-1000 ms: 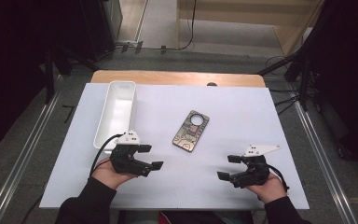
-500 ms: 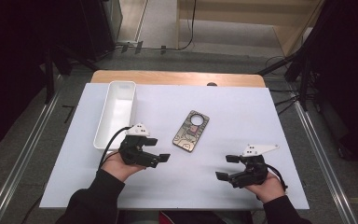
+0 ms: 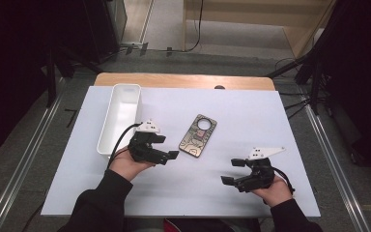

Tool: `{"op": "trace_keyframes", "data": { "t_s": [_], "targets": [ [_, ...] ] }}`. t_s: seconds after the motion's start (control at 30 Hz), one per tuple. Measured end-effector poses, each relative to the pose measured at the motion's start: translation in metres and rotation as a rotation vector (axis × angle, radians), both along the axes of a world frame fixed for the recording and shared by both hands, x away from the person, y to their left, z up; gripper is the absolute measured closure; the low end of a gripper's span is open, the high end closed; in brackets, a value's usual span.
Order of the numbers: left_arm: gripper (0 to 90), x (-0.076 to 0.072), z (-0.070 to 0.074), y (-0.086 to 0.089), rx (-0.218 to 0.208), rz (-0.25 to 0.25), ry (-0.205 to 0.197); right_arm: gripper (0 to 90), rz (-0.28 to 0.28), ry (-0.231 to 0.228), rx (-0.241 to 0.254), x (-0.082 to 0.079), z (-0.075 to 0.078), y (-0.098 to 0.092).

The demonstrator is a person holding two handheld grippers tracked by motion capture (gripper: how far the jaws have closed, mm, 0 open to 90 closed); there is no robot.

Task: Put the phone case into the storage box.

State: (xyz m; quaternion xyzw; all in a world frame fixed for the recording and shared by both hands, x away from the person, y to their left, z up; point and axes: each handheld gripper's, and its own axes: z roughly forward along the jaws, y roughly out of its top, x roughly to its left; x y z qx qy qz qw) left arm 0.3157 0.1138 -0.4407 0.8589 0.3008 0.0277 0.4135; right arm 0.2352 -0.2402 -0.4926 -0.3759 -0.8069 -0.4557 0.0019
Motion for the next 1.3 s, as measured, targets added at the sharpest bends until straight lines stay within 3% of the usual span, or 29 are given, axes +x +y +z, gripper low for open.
{"op": "trace_keyframes", "data": {
  "t_s": [0.63,0.9,1.3],
  "targets": [
    [20.5,0.023,-0.003,-0.024,0.012,-0.001,-0.018,12.4,-0.006,0.001,0.005,0.002,-0.001,-0.001],
    [20.5,0.030,-0.004,-0.035,-0.006,-0.002,-0.011,12.4,-0.009,0.003,0.002,0.000,-0.002,-0.001],
    [20.6,0.044,-0.015,-0.054,0.018,-0.017,-0.027,12.4,-0.022,0.006,-0.006,-0.006,-0.003,-0.005]
  ]
}}
